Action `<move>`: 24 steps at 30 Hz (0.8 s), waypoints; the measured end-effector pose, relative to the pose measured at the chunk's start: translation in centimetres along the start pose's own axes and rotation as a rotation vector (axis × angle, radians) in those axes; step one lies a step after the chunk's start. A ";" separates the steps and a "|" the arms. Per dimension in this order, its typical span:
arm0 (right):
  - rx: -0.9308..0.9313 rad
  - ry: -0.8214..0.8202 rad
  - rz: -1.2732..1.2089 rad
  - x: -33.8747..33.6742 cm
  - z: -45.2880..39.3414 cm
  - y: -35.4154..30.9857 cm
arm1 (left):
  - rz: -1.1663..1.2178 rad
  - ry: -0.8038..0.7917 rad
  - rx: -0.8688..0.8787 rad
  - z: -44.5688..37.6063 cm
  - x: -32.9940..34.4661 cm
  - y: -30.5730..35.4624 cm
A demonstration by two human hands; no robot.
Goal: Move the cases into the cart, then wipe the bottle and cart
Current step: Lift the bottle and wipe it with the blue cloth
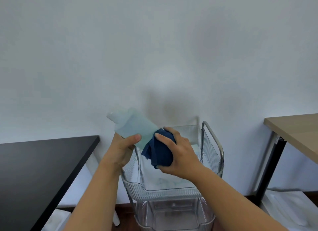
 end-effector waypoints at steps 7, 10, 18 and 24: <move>0.118 0.022 0.113 0.9 -0.9 0.2 | -0.094 0.489 -0.011 0.2 1.4 -1.9; 0.135 -0.010 0.141 1.7 -0.6 0.1 | -0.085 0.575 -0.032 0.9 0.6 -2.8; -0.055 -0.035 -0.138 0.3 -0.4 0.0 | 0.068 -0.077 -0.087 -0.7 0.2 -2.5; 0.039 -0.009 -0.079 0.4 -1.2 -0.2 | 0.145 0.184 -0.068 -0.3 1.8 -2.4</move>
Point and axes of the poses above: each hand's wrist, its own z-axis away from the middle knuckle, its own x-axis out of the palm, y = z × x, the point moved 8 cm from there along -z, towards the middle knuckle, and after that the axes turned 14 degrees about -y, right-handed, at the moved point
